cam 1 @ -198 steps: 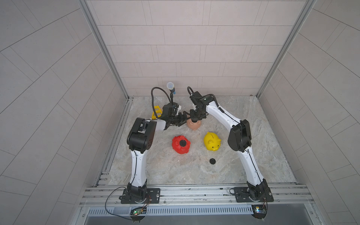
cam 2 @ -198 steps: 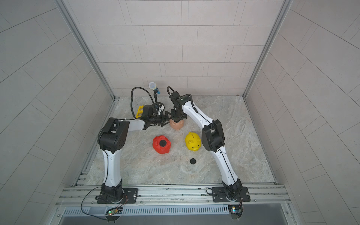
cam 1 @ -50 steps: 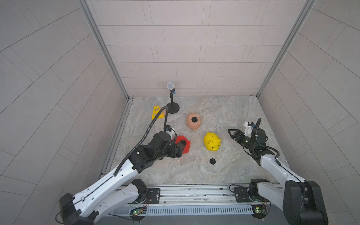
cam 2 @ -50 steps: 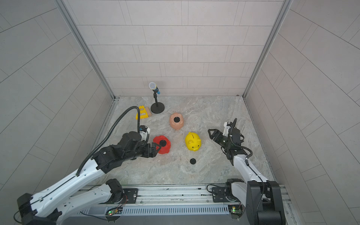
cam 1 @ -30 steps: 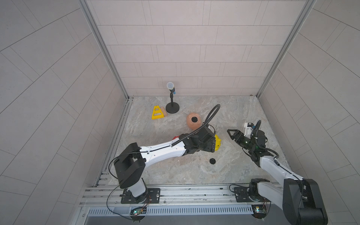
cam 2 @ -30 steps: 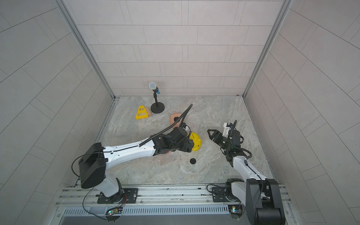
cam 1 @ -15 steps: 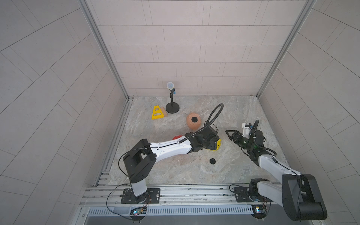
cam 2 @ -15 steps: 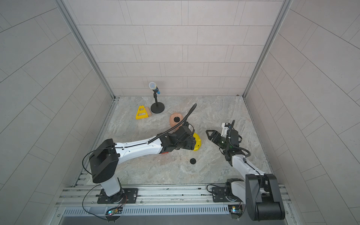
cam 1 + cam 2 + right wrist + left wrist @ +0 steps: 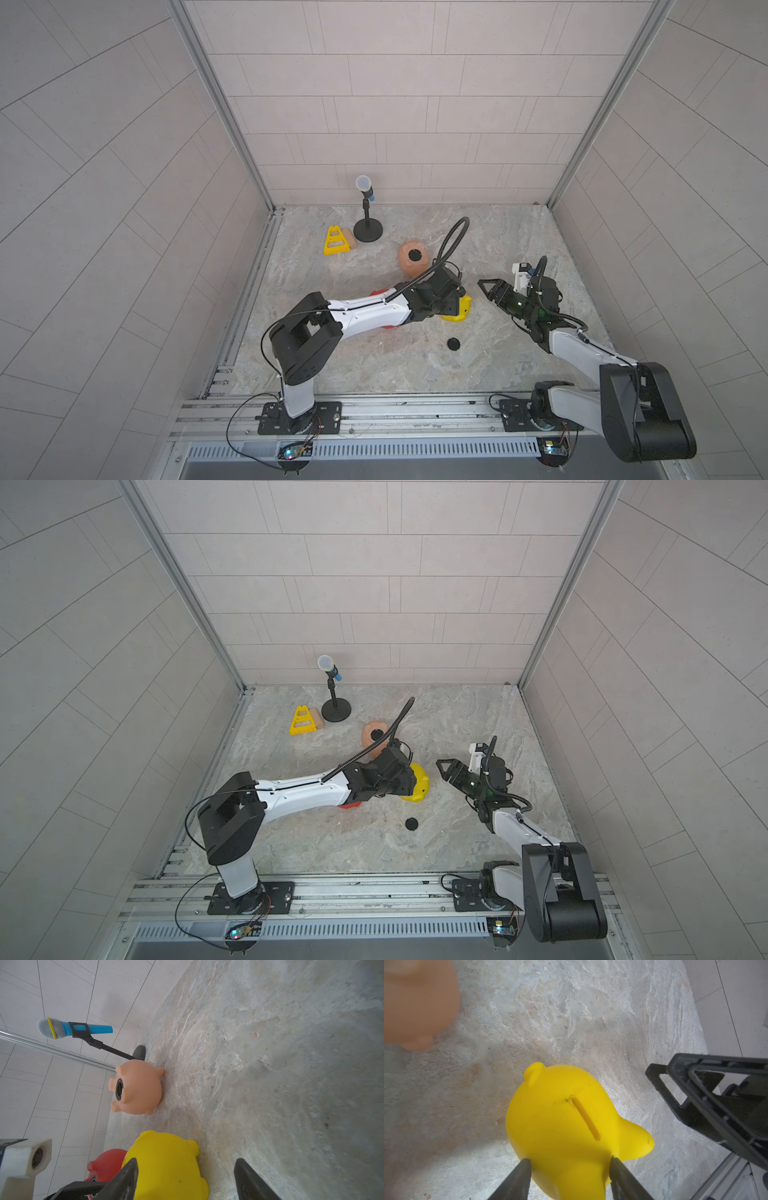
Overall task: Close piggy banks
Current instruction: Turn over the piggy bank at the center of the board.
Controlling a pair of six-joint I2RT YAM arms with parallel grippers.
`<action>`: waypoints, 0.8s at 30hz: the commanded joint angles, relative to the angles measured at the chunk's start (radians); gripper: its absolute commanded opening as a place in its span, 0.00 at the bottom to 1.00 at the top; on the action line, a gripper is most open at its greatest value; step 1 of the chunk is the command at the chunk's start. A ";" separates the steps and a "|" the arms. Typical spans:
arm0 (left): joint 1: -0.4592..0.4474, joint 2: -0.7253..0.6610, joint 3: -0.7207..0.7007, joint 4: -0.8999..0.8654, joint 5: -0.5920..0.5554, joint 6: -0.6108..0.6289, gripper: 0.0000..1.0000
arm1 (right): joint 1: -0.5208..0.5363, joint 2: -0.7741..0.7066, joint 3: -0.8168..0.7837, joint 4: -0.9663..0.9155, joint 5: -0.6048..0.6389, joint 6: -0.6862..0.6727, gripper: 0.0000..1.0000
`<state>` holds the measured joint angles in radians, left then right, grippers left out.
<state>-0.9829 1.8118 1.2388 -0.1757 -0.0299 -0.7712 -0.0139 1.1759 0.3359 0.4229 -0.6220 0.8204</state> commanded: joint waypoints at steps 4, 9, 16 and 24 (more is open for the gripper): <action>0.006 -0.008 -0.040 0.005 0.011 -0.019 0.63 | 0.010 0.001 0.003 0.020 0.007 -0.010 0.73; 0.007 -0.020 -0.048 0.010 0.025 -0.021 0.63 | 0.014 0.002 0.005 0.014 0.010 -0.015 0.73; 0.007 -0.036 -0.067 0.007 0.014 -0.023 0.58 | 0.017 0.006 0.007 0.010 0.008 -0.018 0.73; 0.007 -0.035 -0.069 0.008 0.020 -0.025 0.51 | 0.019 0.008 0.011 0.001 0.008 -0.023 0.72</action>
<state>-0.9817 1.7870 1.1942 -0.1310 -0.0071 -0.7963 0.0002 1.1835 0.3359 0.4198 -0.6205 0.8108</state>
